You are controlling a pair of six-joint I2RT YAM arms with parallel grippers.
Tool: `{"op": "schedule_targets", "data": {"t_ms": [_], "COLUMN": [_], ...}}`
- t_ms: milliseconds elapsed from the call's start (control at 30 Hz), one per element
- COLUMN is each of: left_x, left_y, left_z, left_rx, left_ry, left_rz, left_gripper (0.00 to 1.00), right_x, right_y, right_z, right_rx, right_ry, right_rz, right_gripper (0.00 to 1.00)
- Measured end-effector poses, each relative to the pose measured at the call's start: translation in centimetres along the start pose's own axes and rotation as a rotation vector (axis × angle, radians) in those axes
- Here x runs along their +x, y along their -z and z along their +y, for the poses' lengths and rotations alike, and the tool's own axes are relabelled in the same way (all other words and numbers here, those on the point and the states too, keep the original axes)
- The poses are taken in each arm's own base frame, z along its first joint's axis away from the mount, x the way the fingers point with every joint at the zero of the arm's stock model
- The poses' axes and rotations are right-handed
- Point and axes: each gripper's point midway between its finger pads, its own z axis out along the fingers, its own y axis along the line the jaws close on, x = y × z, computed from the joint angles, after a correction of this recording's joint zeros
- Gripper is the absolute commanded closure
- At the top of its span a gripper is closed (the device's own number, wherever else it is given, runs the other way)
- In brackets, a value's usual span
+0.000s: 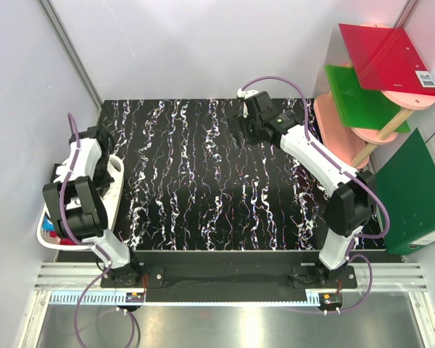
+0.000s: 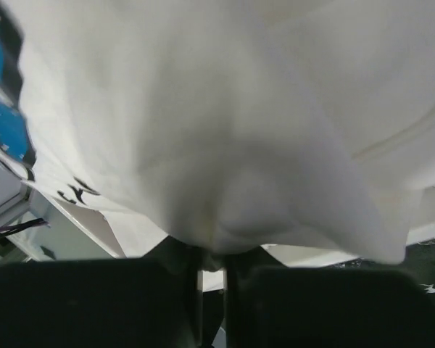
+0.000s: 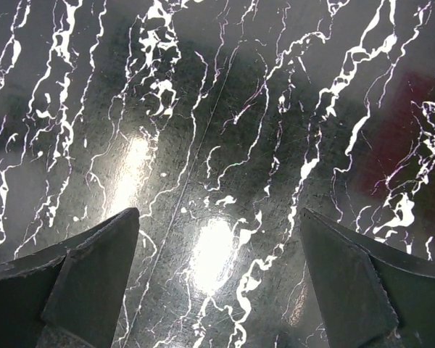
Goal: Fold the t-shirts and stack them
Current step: Grab crumpled tshirt from bin with the left arm, then move the tshirt to the center of the board
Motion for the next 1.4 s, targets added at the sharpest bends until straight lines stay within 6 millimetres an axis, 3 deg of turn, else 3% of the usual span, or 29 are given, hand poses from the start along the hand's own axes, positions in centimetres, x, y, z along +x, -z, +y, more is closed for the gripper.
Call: {"op": "schedule_targets", "data": {"t_ms": [133,300,400,500,633,733,833,900,1033,1100,1167,1267,1400], "left_x": [0.0,-0.7,-1.8,-2.7,-1.3,-0.4,0.1,0.2,1.1,2.4,5.0,9.4,14.2], "left_y": [-0.8,1.1,4.3,8.8,13.9,16.9,19.6,22.0,28.9,30.9,33.5,37.0,41.3], "left_z": [-0.2,0.2,1.4,3.5,4.7,3.6,1.3,-1.3,-10.6,-13.8,-17.4,-21.0,-22.5], "left_rx": [-0.027,0.004,0.059,0.112,0.225,0.387,0.532,0.619,0.879,0.955,1.047,1.174,1.323], "left_ry": [-0.031,0.017,0.104,0.238,0.333,0.346,0.296,0.209,-0.054,-0.156,-0.290,-0.450,-0.594], "left_rz": [0.043,-0.003,-0.119,-0.278,-0.452,-0.527,-0.542,-0.546,-0.528,-0.500,-0.460,-0.401,-0.341], "left_gripper": [1.00,1.00,1.00,1.00,1.00,1.00,1.00,1.00,1.00,1.00,1.00,1.00,1.00], "right_x": [0.0,0.0,0.5,0.8,0.9,1.0,1.2,1.2,1.0,0.9,0.8,0.1,-1.5], "right_y": [0.0,0.0,-0.2,-0.3,-0.3,-0.5,-0.7,-0.7,-0.7,-0.6,-0.3,0.2,1.3], "right_z": [0.2,0.0,-0.1,0.0,0.3,0.4,0.3,0.0,-1.4,-2.2,-3.4,-6.0,-10.3], "right_rx": [-0.014,-0.013,-0.011,-0.013,-0.032,-0.033,-0.025,-0.012,0.069,0.111,0.171,0.264,0.369], "right_ry": [-0.004,-0.008,-0.010,-0.014,-0.028,-0.032,-0.032,-0.032,-0.029,-0.029,-0.035,-0.074,-0.155], "right_rz": [0.002,0.003,0.014,0.024,0.027,0.032,0.037,0.037,0.027,0.022,0.020,0.001,-0.042], "right_gripper": [0.00,0.00,0.00,0.00,0.00,0.00,0.00,0.00,0.00,0.00,0.00,0.00,0.00]}}
